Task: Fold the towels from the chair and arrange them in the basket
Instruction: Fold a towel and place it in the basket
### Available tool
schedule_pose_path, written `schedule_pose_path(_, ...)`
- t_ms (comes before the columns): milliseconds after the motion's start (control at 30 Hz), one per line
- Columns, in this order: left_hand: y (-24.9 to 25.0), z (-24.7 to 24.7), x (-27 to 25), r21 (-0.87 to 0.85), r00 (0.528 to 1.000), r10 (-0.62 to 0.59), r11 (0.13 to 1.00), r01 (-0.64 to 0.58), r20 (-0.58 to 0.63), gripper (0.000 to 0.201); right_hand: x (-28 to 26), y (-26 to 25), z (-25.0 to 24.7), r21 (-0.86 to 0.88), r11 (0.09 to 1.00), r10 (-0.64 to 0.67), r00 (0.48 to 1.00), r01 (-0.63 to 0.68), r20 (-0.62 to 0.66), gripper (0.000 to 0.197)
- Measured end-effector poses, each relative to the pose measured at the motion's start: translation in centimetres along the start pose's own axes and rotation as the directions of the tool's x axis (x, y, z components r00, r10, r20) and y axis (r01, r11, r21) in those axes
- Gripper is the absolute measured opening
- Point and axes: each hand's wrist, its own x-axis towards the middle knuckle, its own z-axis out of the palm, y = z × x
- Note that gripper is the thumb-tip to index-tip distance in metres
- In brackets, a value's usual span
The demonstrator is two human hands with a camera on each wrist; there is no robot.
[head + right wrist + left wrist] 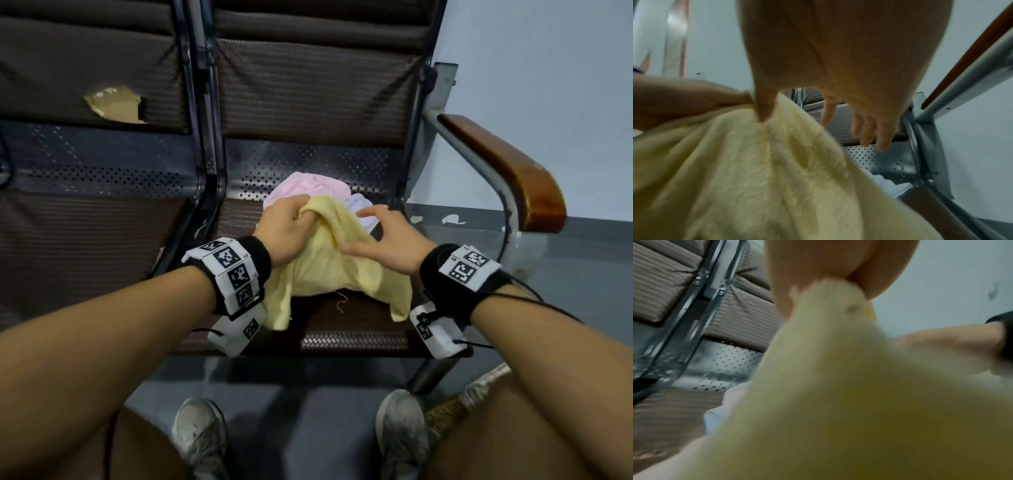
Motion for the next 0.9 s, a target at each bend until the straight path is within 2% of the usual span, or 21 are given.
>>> schedule_pose_path(33,0.8,0.1,0.0,-0.021,0.999,0.034,0.999,-0.034,0.005,0.024,-0.3,-0.5,0.4,0.012,0.998,-0.054,0.998,0.054,0.045,0.074)
schedule_pose_path(67,1.3,0.3,0.0,-0.026,0.998,0.061,0.998,-0.061,0.002,0.023,-0.5,-0.9,0.8,0.009,0.995,-0.103,0.993,0.103,0.063,0.061)
schedule_pose_path(133,1.9,0.3,0.1,-0.006,0.997,0.077,0.997,-0.077,-0.015,0.021,-0.3,-1.6,0.9,-0.045,0.987,-0.158,0.987,0.157,-0.025,0.019)
schedule_pose_path(167,1.9,0.3,0.2,0.010,0.997,0.069,0.998,-0.069,-0.024,0.019,-0.2,-1.7,0.6,-0.020,0.988,-0.152,0.984,0.151,-0.093,0.005)
schedule_pose_path(233,1.6,-0.1,0.4,0.016,1.000,0.017,1.000,-0.017,-0.010,0.015,0.0,-1.5,-0.3,0.126,0.986,-0.076,0.973,0.105,-0.218,0.021)
schedule_pose_path(267,1.4,-0.3,0.4,0.025,1.000,-0.021,0.999,0.021,0.016,0.024,0.1,-1.3,-0.7,0.194,0.977,-0.035,0.963,0.090,-0.269,0.026)
schedule_pose_path(333,0.9,-0.4,0.2,0.120,0.994,-0.069,0.991,0.058,0.088,0.041,0.0,-1.1,-1.2,0.206,0.972,-0.035,0.942,0.110,-0.335,0.029)
schedule_pose_path(367,0.7,-0.2,0.1,0.177,0.992,-0.068,0.983,0.050,0.102,0.041,0.0,-1.0,-1.2,0.197,0.970,-0.067,0.938,0.140,-0.340,0.029)
schedule_pose_path(433,0.4,0.0,0.0,0.214,0.998,-0.043,0.976,0.030,0.055,0.027,-0.1,-1.1,-1.0,0.175,0.962,-0.145,0.933,0.212,-0.330,0.025)
schedule_pose_path(500,0.7,-0.2,-0.1,0.177,1.000,0.004,0.984,0.000,-0.023,0.013,0.2,-1.2,-0.8,0.136,0.958,-0.192,0.920,0.251,-0.342,0.015)
schedule_pose_path(600,1.4,-1.2,0.3,0.151,0.989,0.020,0.989,0.002,-0.145,0.026,0.6,-1.0,-0.6,0.022,0.982,-0.168,0.922,0.187,-0.348,0.009)
schedule_pose_path(667,1.5,-2.0,0.8,0.115,0.977,-0.056,0.990,0.080,-0.206,0.032,0.8,-0.9,-0.5,-0.082,0.992,-0.119,0.923,0.096,-0.365,0.009)
schedule_pose_path(733,1.1,-2.6,1.1,0.080,0.964,-0.155,0.981,0.176,-0.216,0.036,0.9,-0.9,-0.6,-0.086,0.994,-0.102,0.914,0.074,-0.394,0.016)
schedule_pose_path(833,0.5,-2.9,1.5,0.015,0.931,-0.315,0.946,0.323,-0.186,0.034,0.8,-1.8,-0.8,-0.011,0.987,-0.151,0.894,0.161,-0.421,0.021)
schedule_pose_path(900,0.4,-3.1,1.8,-0.156,0.869,-0.472,0.879,0.450,-0.150,0.031,0.5,-2.6,-0.7,0.080,0.967,-0.191,0.898,0.241,-0.395,0.022)
